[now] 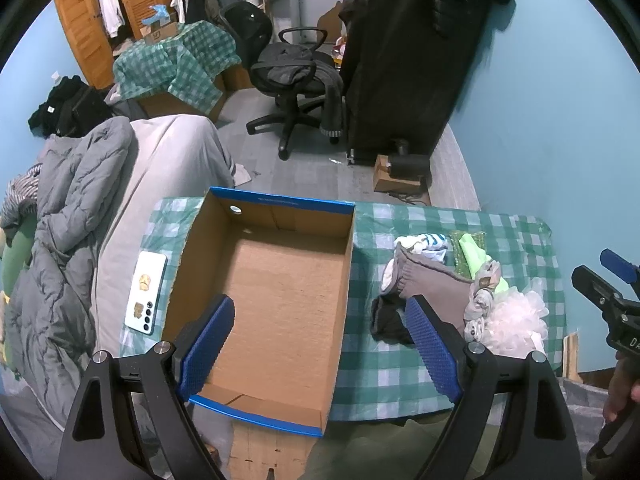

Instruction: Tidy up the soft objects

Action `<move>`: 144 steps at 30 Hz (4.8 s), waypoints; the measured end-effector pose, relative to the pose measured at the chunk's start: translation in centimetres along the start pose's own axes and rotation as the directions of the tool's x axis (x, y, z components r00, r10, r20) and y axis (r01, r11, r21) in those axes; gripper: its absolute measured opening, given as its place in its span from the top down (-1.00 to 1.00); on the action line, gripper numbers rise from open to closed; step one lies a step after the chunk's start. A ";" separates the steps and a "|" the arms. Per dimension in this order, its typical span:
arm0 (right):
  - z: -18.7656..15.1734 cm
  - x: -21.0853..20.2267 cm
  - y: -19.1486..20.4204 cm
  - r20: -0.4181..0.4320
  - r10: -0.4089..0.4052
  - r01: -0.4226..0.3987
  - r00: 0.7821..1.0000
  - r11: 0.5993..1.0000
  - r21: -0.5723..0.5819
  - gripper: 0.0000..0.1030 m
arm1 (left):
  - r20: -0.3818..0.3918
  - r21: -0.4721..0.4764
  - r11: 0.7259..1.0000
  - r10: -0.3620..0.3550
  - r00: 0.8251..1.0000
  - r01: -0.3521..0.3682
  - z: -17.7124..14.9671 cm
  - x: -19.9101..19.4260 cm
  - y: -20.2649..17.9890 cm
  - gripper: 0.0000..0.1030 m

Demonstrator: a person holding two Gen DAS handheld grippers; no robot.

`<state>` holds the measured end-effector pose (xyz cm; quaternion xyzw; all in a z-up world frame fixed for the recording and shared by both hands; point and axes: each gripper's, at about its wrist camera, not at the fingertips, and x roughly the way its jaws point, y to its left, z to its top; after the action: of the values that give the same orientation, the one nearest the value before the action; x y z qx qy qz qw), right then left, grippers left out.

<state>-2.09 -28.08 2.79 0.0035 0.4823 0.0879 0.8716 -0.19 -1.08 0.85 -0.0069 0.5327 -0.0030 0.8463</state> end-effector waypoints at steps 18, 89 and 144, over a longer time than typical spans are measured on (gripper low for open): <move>-0.3 0.1 0.0 0.002 0.004 -0.004 1.000 1.000 0.001 -0.96 | -0.002 -0.003 1.000 -0.005 1.000 0.005 -0.5 -0.1 0.4 -0.72; -3.4 2.0 -7.2 -0.119 -0.043 0.060 0.992 0.988 0.145 -0.96 | -0.091 0.145 0.985 -0.084 0.992 0.096 0.2 4.3 -6.6 -0.72; -14.4 14.0 -15.0 -0.366 0.215 -0.125 0.905 0.959 0.255 -0.04 | -0.314 0.332 0.925 -0.077 0.946 0.186 -3.9 17.0 -20.8 -0.72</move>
<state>-4.66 -41.84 -17.98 0.1270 0.6507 0.1076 0.7409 3.68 -22.15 -15.80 0.1114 0.6418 -0.1583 0.7421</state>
